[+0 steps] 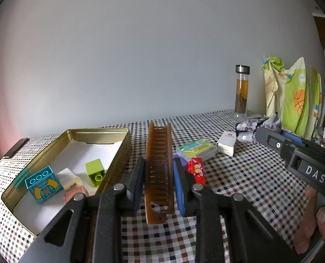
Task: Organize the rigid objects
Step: 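Carry the comb with the left tool while the right tool carries the pouch toward the tin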
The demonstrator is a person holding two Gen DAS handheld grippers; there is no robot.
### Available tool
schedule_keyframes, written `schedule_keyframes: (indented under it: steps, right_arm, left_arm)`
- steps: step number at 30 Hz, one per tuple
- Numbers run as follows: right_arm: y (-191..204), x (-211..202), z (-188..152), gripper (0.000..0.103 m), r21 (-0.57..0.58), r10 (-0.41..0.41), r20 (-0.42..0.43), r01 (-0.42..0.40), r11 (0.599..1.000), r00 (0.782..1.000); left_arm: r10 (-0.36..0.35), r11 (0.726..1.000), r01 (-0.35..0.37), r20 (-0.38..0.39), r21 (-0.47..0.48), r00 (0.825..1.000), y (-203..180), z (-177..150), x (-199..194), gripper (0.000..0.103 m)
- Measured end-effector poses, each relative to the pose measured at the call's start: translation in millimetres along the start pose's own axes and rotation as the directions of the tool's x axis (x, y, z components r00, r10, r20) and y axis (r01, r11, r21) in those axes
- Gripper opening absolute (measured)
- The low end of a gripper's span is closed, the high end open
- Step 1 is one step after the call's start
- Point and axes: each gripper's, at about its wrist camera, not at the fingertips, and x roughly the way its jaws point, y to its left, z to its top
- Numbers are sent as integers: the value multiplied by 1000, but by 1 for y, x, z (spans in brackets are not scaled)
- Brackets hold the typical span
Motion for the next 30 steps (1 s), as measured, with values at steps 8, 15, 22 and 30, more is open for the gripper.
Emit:
schedule_keyframes:
  steps: [8,15,22,30]
  right_arm:
    - [10,-4,-1,50,-12,11,15,-11,1000,1000]
    - [21,-4,-2,50,-22,30,21,-30,999,999]
    - [37,0,-4,50,-40,53,14,-52,998,999]
    - [55,3,-7,50,-69,79,5,-79,995,997]
  left_arm:
    - [16,999,-16,10,-31,1000,9,-1,-4,23]
    - [51,998,-50,28,-37,998,16,-3,-10,23]
    - [68,997,-66,44,-39,997,24,-4,-16,23]
    - [94,994,-90,54,-58,994,40,-7,-23,23]
